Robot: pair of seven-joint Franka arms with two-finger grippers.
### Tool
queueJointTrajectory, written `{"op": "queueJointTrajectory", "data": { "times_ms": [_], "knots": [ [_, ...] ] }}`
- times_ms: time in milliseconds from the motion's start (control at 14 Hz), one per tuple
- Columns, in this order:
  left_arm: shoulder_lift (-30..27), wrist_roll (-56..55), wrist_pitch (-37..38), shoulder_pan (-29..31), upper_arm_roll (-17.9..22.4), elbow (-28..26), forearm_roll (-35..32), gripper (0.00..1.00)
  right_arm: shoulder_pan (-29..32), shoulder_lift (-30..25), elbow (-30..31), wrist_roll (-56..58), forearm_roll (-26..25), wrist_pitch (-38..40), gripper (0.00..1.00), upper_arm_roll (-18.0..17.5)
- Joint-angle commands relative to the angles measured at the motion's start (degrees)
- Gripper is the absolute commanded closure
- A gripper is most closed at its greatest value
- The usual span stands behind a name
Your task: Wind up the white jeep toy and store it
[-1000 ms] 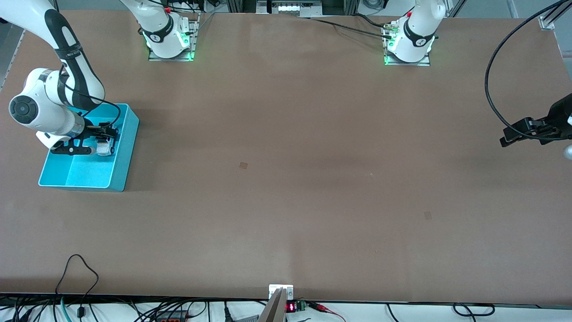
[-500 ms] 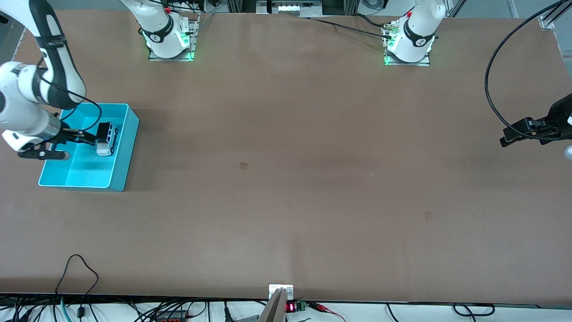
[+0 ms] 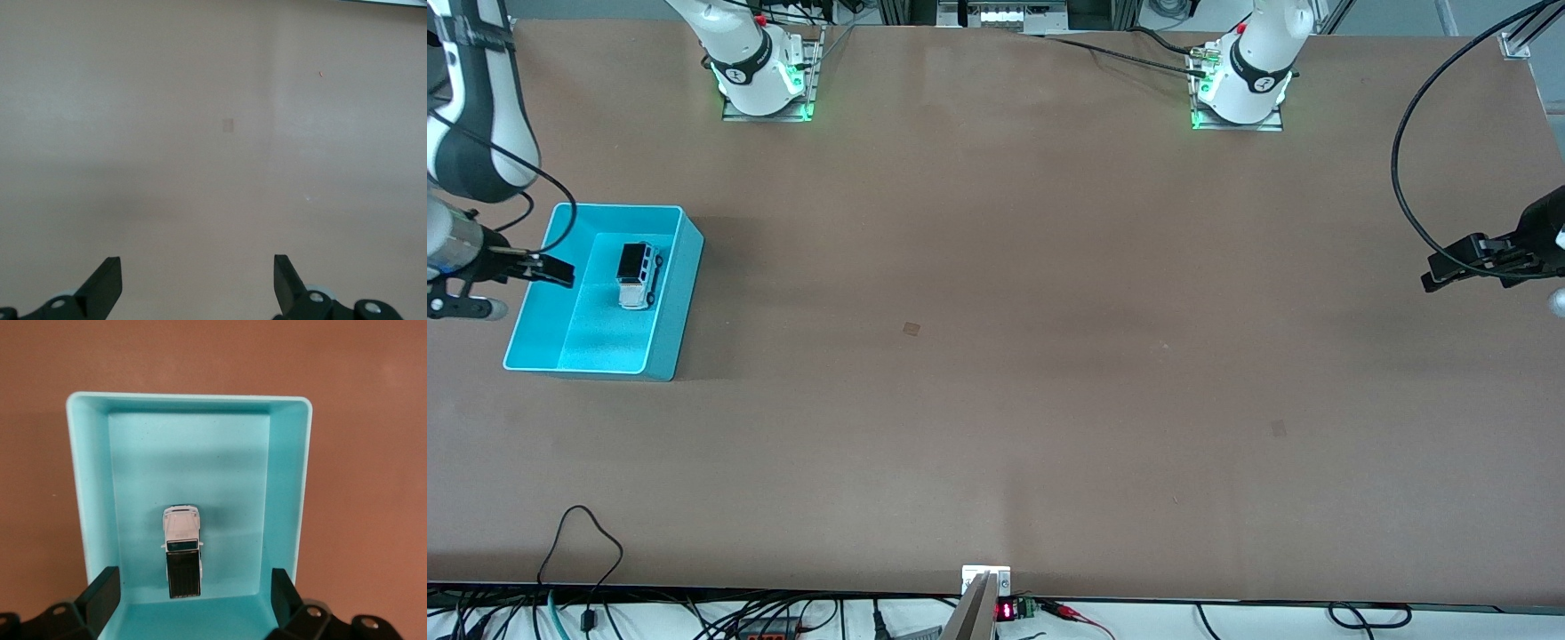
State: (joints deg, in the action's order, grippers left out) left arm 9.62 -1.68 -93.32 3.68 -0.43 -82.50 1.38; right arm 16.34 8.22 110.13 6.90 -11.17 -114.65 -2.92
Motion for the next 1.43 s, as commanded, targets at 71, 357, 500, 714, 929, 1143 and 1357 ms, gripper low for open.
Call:
{"op": "queueJointTrajectory", "data": {
  "times_ms": [71, 357, 500, 714, 929, 1143, 1357],
  "knots": [
    [-0.39, 0.37, -0.28, -0.25, 0.08, -0.03, 1.08, 0.0, -0.78, -2.94, -6.31, 0.04, 1.06, 8.28, 0.0, -3.05],
    [-0.39, 0.37, -0.28, -0.17, 0.08, -0.03, 1.17, 0.0, -0.78, -4.88, -10.8, -0.13, 7.2, 11.38, 0.0, -4.29],
    [-0.39, 0.37, -0.2, -0.25, 0.08, -0.03, 1.17, 0.0, -0.7, -5.93, -11.51, 0.04, 8.26, 11.64, 0.0, -4.2],
    [-0.3, 0.37, -0.2, -0.17, 0.08, -0.12, 1.17, 0.0, -2.7, -6.82, -15.01, -1.09, 10.56, 18.91, 0.0, -4.29],
    [-0.3, 0.37, -0.2, -0.17, 0.08, -0.12, 1.17, 0.0, -6.22, -6.81, -17.66, -1.28, 9.77, 22.88, 0.0, -3.85],
    [-0.3, 0.37, -0.11, -0.17, 0.08, -0.12, 1.17, 0.0, -11.83, -6.55, -18.36, -1.19, 8.27, 23.07, 0.0, -0.19],
    [-0.39, 0.37, -0.11, -0.17, 0.08, -0.12, 1.17, 0.0, -18.96, -3.84, -23.19, -0.66, 9.06, 25.43, 0.0, 8.26]
  ]
}}
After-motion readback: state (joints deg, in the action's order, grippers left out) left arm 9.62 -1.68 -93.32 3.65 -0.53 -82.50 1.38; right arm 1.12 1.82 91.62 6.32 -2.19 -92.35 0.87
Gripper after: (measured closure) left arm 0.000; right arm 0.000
